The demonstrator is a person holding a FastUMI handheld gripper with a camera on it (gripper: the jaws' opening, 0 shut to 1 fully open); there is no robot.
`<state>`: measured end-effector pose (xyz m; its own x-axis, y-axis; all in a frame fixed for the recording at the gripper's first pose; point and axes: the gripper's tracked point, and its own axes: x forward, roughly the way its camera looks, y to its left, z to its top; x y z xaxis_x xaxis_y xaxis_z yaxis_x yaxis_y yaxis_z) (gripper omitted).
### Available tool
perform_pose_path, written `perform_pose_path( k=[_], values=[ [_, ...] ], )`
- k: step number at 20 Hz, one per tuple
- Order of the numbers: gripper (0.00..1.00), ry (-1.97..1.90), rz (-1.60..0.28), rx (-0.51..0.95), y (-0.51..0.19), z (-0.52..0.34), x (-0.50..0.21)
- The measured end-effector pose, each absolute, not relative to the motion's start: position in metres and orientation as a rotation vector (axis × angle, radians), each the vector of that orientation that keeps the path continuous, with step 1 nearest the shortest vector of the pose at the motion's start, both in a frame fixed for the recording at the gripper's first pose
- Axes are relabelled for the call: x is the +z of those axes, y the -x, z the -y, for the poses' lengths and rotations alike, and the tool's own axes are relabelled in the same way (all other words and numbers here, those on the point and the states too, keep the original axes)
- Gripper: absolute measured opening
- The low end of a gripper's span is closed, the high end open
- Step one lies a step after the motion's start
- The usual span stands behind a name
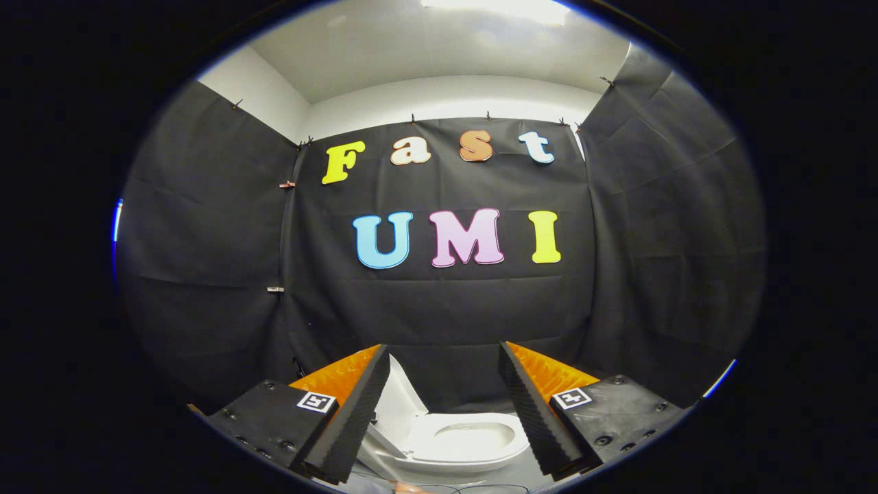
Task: Open the toilet lid.
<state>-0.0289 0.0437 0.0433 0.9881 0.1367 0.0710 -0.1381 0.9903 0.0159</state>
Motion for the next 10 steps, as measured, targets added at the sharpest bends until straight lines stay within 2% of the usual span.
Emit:
perform_pose_path(
  k=[10],
  values=[
    [0.99,-0.028,0.063,0.135,0.0267,-0.0435,0.0426]
  ],
)
